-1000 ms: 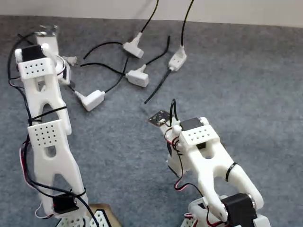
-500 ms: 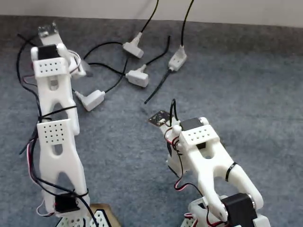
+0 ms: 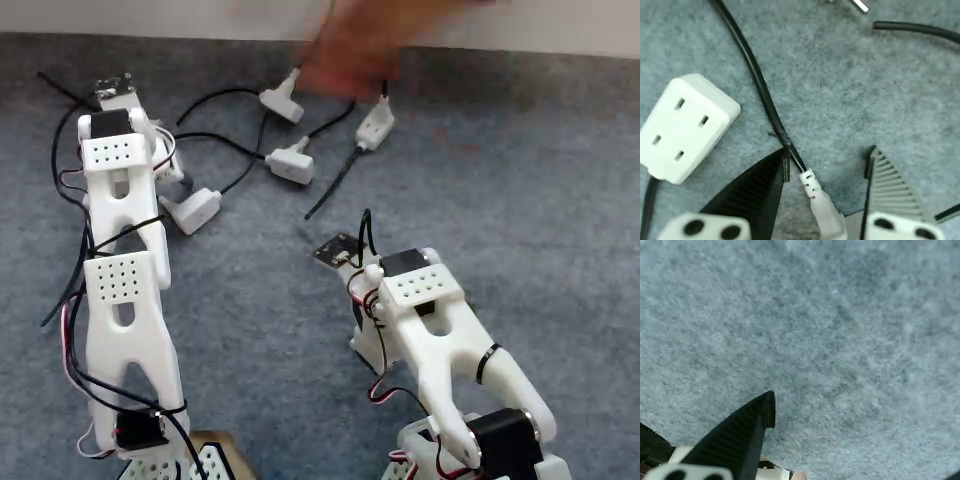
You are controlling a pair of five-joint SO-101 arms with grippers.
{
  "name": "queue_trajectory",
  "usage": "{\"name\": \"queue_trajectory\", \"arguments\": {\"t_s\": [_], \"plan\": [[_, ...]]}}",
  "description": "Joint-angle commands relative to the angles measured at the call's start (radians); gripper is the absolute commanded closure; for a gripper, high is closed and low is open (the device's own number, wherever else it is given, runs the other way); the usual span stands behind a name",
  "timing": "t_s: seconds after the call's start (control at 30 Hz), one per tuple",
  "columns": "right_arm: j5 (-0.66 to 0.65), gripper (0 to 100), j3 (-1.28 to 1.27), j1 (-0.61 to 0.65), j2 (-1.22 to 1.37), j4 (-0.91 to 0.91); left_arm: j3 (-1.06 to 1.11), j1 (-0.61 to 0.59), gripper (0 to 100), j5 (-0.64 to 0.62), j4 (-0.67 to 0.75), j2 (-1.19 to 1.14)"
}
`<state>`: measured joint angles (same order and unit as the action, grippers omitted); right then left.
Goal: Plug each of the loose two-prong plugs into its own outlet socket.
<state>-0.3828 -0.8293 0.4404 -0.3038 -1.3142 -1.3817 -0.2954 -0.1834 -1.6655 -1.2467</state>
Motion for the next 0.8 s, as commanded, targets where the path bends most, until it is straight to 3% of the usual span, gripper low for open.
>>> {"name": "queue_trajectory", "arguments": {"t_s": [0.0,0.2,0.37,0.77], "plan": [[0.009,45.3,0.005,0.012,-0.01,-0.012,-0.025,-0.016,78,0.041,0.005,0.008],[0.009,45.3,0.005,0.012,-0.008,-0.012,-0.025,-0.045,73,0.046,-0.017,0.008],[0.009,45.3,0.005,0.012,-0.008,-0.01,-0.093,-0.054,73,0.069,-0.089,0.008],[0.009,45.3,0.005,0.012,-0.013,-0.013,-0.081,-0.047,73,0.074,-0.091,0.002]]}}
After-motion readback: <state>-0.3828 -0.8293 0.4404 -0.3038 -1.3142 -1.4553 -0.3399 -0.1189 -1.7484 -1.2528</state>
